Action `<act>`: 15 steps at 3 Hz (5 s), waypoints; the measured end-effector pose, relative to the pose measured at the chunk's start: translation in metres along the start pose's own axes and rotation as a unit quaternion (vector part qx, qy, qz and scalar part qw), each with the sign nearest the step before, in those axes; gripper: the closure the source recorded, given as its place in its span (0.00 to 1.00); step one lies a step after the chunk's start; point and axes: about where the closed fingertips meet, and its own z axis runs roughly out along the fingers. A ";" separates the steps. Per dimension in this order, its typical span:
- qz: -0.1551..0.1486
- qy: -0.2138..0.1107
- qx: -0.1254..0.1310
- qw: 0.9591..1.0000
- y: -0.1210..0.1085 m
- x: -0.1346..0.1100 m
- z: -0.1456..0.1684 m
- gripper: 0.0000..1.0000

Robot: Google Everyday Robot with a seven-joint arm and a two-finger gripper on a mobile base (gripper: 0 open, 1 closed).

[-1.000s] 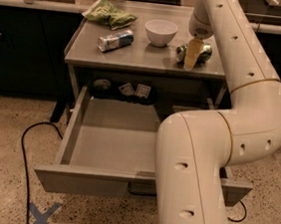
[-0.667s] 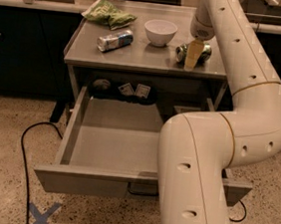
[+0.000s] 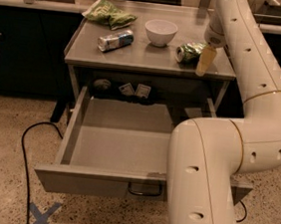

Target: Place green can into top drawer

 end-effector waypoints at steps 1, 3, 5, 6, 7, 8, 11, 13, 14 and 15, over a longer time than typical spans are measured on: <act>0.000 0.000 0.000 1.000 0.000 0.000 0.000 0.00; 0.021 -0.048 0.001 0.999 -0.003 -0.003 0.005 0.00; 0.031 -0.071 0.001 0.997 -0.004 -0.004 0.001 0.00; 0.013 -0.063 -0.004 0.998 0.000 -0.014 0.002 0.00; -0.010 -0.076 -0.020 0.997 0.010 -0.029 0.008 0.00; -0.023 -0.082 -0.037 0.996 0.020 -0.035 0.014 0.00; -0.023 -0.082 -0.037 0.996 0.020 -0.035 0.014 0.65; -0.018 -0.085 -0.036 0.996 0.020 -0.035 0.016 1.00; -0.014 -0.091 -0.037 0.995 0.020 -0.038 0.015 1.00; 0.008 -0.101 -0.039 0.994 0.021 -0.040 0.009 1.00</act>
Offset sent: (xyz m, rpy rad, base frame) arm 0.0074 0.0009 0.0011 0.0686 -0.0329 0.0041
